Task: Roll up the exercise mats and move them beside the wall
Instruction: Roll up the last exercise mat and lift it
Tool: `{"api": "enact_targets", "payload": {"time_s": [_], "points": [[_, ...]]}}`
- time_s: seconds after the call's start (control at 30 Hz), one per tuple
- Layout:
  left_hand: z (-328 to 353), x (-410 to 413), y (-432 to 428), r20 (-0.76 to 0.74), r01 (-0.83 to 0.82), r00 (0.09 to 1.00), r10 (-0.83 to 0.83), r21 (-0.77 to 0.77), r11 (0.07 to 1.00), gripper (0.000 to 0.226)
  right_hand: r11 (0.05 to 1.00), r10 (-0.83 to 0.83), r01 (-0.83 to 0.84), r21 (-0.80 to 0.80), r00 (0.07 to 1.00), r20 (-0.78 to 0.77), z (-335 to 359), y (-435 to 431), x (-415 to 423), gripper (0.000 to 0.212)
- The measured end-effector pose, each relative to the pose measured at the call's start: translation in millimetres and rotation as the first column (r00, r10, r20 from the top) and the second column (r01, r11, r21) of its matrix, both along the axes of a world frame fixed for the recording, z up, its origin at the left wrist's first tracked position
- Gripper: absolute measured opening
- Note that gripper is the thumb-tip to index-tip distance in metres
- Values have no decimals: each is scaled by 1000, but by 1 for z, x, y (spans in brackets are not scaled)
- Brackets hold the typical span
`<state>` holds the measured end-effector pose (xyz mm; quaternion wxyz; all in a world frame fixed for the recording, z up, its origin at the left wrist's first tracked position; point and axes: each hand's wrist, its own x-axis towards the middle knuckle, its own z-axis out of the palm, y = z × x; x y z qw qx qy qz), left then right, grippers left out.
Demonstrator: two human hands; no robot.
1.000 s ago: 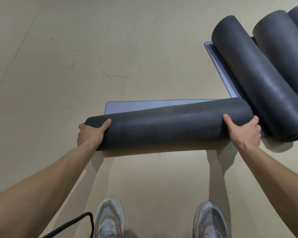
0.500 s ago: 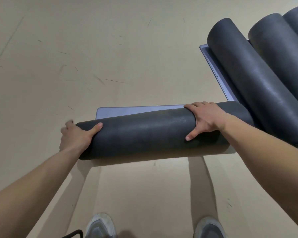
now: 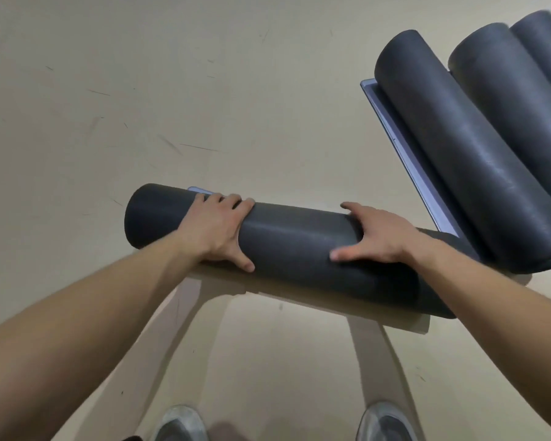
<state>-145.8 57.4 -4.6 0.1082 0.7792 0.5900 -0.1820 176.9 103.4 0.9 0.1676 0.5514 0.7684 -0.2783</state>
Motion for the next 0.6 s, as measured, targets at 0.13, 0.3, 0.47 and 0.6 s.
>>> {"api": "enact_targets", "payload": {"time_s": [0.13,0.3,0.47,0.6], "points": [[15,6,32,1,-20,1000,21,-146,989,132,956,188,-214,200,972,141,-12,-15,-6,146],[11,16,2,-48,-146,989,140,-155,977,125,920,277,-294,261,956,100,-1,17,5,131],[-1,15,-34,152,-339,919,364,-171,925,123,888,-32,-6,459,997,76,-16,16,39,108],[-6,-12,-77,293,-449,852,434,-18,894,110,689,-458,458,562,876,-152,-24,13,63,80]]}}
